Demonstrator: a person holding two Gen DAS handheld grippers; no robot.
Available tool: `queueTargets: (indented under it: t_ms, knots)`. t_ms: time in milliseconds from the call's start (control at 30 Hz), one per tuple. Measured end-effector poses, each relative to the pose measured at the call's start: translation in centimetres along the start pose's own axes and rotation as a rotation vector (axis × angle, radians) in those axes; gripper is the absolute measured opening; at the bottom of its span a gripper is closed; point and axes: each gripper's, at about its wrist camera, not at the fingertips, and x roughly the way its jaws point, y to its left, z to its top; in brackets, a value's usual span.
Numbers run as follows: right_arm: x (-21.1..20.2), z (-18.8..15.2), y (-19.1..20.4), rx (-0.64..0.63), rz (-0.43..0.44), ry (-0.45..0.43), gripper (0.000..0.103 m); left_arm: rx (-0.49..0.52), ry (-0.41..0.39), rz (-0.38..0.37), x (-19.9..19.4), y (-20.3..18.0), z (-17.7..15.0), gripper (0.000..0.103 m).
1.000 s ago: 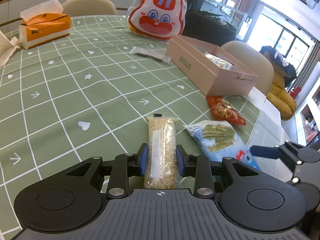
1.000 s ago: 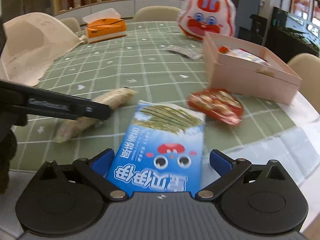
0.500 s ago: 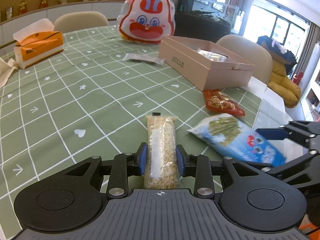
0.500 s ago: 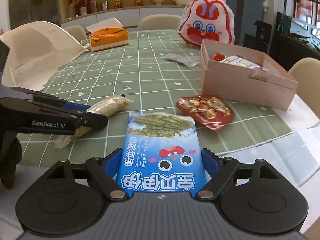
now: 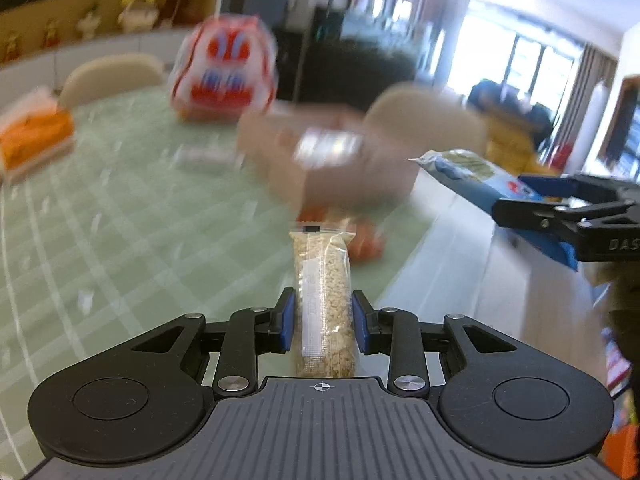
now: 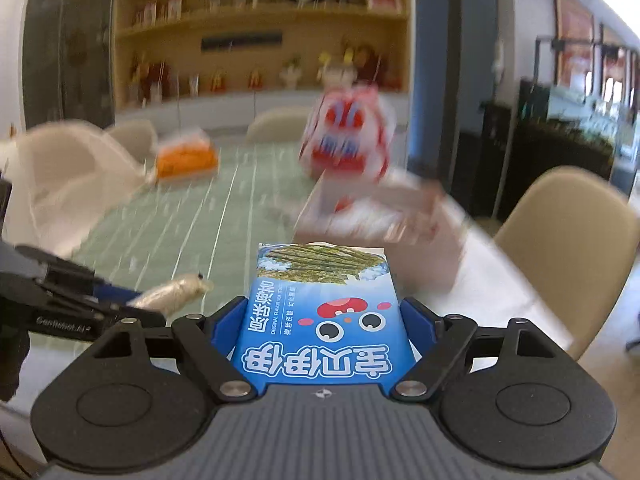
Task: Organize snacks
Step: 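Carry the grain bar with the left tool while the right carries the blue bag to the box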
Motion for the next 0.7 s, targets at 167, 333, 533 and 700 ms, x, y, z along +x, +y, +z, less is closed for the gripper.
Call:
queueTargets:
  t_ms: [167, 333, 533, 700]
  knots:
    - [-1.1, 7.5, -4.2, 0.000, -0.065, -0.169, 0.082, 0.010, -0.204, -0.002, 0.4, -1.6, 9.1, 0.034]
    - [1.2, 13.5, -8.4, 0.072, -0.131, -0.236, 0.082, -0.122, -0.129, -0.043, 8.9, -0.2, 16.5, 0.034]
    - [5.5, 13.9, -11.4, 0.144, -0.112, -0.173, 0.082, -0.241, 0.011, 0.004, 20.4, 1.7, 15.7, 0.034]
    - [11.5, 12.9, -11.6, 0.155, -0.071, -0.074, 0.083, -0.124, 0.077, 0.034, 24.0, 2.4, 13.7, 0.040]
